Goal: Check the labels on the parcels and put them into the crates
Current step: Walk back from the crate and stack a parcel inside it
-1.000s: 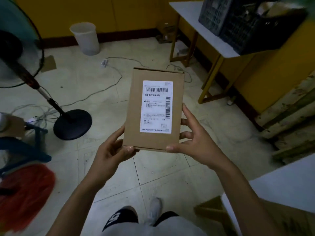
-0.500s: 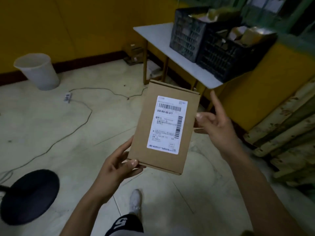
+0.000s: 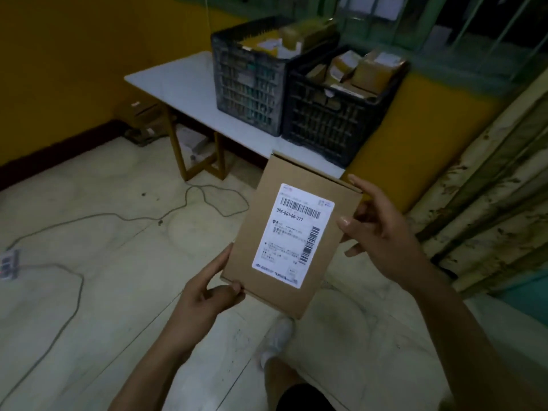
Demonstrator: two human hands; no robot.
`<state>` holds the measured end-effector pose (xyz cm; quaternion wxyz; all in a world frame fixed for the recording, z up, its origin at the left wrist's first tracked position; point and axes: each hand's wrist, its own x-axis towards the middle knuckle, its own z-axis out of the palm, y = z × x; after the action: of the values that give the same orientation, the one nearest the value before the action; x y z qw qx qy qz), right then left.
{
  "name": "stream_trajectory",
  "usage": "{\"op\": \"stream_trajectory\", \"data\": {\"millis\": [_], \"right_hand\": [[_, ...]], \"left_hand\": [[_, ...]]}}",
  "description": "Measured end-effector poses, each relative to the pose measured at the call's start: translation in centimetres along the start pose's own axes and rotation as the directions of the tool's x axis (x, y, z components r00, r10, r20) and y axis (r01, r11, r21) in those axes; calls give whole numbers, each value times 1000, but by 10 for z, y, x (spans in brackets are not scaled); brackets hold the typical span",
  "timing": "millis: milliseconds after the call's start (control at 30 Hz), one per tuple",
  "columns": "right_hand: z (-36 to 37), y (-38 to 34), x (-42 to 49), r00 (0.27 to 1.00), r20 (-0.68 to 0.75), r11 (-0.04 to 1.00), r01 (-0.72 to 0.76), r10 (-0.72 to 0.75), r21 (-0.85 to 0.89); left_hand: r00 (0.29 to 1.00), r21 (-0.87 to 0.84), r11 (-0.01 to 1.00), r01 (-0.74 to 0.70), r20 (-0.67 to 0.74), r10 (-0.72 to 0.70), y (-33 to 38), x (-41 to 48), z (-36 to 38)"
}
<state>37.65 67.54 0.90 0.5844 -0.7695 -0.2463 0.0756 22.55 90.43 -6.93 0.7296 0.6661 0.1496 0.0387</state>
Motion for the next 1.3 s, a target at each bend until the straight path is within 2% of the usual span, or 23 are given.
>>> {"op": "stream_trajectory", "data": {"millis": [133,267,367,467,633,733,800,867,933,967,1033,1133,1233,1300], "right_hand": [[-17,28,63,996,-88,1000,8,-8,-4],[-40,53,142,979,-198,999,39,-39,-5],[-60,59,205,956,-272,994,108,-112,-33],[-82,52,264,906,-319,960,251,-280,-127],[-124,40,344,764,-369,844,427,-529,-326],[-149,40,386,693,-384,781,449,-611,-433],[-162,46,412,678,-392,766,424,-622,-482],[-171,59,435,699,-390,773,379,-599,-509],[-176,73,454,742,-417,813,293,-525,-504],[-178,81,463,764,-434,837,244,-477,-489],[-181,95,474,804,-450,870,160,-389,-467],[-184,112,480,870,-419,896,57,-261,-440],[-183,128,475,924,-372,915,-77,-84,-397],[-189,135,474,930,-364,908,-105,-55,-405]], "left_hand": [[997,-41,998,38,-60,-41,12,89,10],[999,-124,991,53,-7,-54,37,194,28],[997,-55,998,8,-70,-12,62,271,41],[989,66,991,-114,-90,120,95,347,55],[932,211,909,-360,57,357,155,468,77],[893,241,864,-441,207,398,182,537,94],[878,289,834,-469,251,407,192,580,107],[892,344,834,-431,306,334,194,621,117],[902,365,876,-314,402,156,193,656,122],[905,381,892,-243,421,66,193,673,123],[914,490,859,-149,400,-69,192,697,122],[832,577,805,-137,509,-223,185,719,121],[748,495,868,-34,589,-306,182,726,129],[728,469,883,-12,609,-314,180,737,135]]}}
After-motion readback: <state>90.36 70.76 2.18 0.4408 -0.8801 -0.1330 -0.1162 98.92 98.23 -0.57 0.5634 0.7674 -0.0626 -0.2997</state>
